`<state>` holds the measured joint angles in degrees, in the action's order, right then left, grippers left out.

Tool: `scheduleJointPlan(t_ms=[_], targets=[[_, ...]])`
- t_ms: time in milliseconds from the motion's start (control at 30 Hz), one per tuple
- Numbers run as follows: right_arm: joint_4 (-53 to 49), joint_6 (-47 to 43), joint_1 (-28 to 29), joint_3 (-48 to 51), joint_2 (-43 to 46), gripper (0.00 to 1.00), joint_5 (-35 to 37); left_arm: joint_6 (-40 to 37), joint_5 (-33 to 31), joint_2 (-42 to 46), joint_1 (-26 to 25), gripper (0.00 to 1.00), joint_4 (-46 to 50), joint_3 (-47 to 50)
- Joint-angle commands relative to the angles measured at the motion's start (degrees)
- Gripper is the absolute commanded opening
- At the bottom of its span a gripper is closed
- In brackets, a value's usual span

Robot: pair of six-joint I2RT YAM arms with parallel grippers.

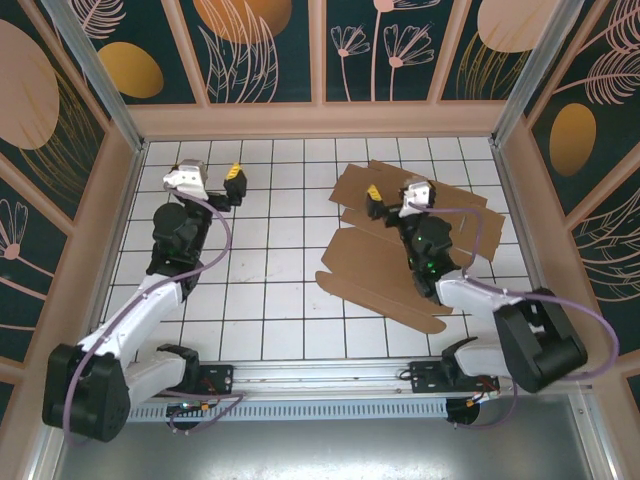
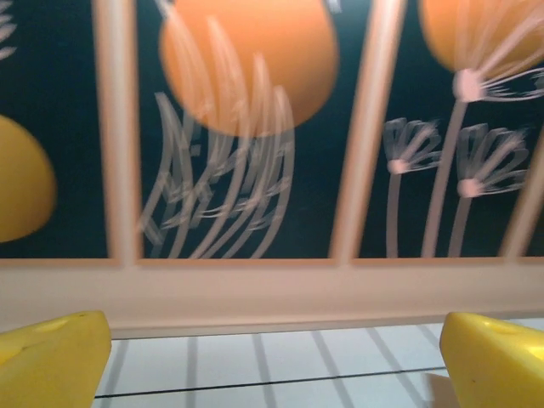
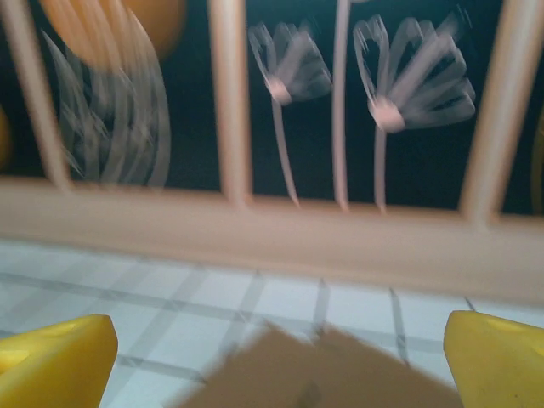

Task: Fold the paper box

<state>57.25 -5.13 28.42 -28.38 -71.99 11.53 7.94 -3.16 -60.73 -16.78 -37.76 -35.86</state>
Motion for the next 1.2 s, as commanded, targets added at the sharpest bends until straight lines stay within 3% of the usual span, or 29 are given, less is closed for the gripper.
scheduleJointPlan(t_ms=[0, 100, 167, 233, 300, 333, 433, 500, 567, 633, 733, 800, 933, 1000, 1067, 1167], targets=[[-17.7, 10.8, 5.0, -11.2, 5.4, 0.99, 6.8, 7.3, -0.5, 5.6, -5.6, 0.99, 17.2, -2.2], [-41.2, 19.2, 8.6, -22.7, 5.6, 0.99, 6.7, 14.0, -1.5, 8.4, -8.6, 0.99, 30.7, -6.3], [-52.5, 22.2, 7.7, -27.4, 5.6, 0.99, -3.5, 21.3, -1.3, 8.4, -8.6, 0.99, 40.1, -9.2], [-53.9, 32.3, 4.7, -26.1, 7.0, 0.99, -7.3, 25.7, -3.8, 8.1, -8.6, 0.99, 46.6, -9.9], [-48.1, 40.3, -1.1, -20.2, 8.5, 0.99, -16.2, 30.9, -5.7, 8.5, -8.5, 0.99, 46.3, -6.7], [-48.1, 42.8, -3.4, -18.5, 8.1, 0.99, -18.7, 32.4, -3.0, 8.3, -8.5, 0.99, 45.8, -5.6], [-62.5, 37.0, -3.8, -25.6, 0.0, 0.99, -18.1, 33.6, 12.4, 4.7, -8.5, 0.99, 44.7, -7.0], [-68.6, 34.3, -0.2, -27.7, -5.6, 0.99, -8.3, 33.6, 18.0, 1.2, -8.5, 0.99, 46.3, -9.3], [-67.5, 33.7, 2.3, -26.2, -8.6, 0.99, -3.0, 36.3, 14.3, 0.4, -8.6, 0.99, 47.2, -9.3], [-68.0, 33.3, 2.2, -26.6, -13.2, 0.99, -5.9, 35.9, 10.8, 0.0, -8.4, 0.99, 47.6, -9.2], [-71.6, 34.6, 2.1, -29.3, -20.6, 0.97, -3.5, 34.4, 8.8, -1.6, -8.4, 0.99, 50.5, -11.1], [-71.8, 33.5, 1.6, -30.1, -24.9, 0.84, -3.3, 33.6, 8.7, -2.6, -8.4, 0.99, 51.3, -11.6], [-68.7, 31.9, -0.1, -30.3, -29.7, 0.4, -3.6, 32.9, 5.9, -2.6, -8.4, 0.99, 50.5, -9.4], [-68.5, 31.3, -1.3, -31.0, -30.9, 0.26, -4.5, 33.9, 6.8, -1.8, -8.4, 0.98, 49.3, -8.2], [-69.7, 30.1, -2.3, -32.7, -32.5, 0.22, -6.3, 35.3, 8.0, -0.8, -8.4, 0.96, 47.6, -6.7], [-69.5, 29.5, -1.7, -34.2, -35.4, 0.24, -12.9, 35.9, 9.9, 0.4, -8.4, 0.94, 45.0, -4.6]])
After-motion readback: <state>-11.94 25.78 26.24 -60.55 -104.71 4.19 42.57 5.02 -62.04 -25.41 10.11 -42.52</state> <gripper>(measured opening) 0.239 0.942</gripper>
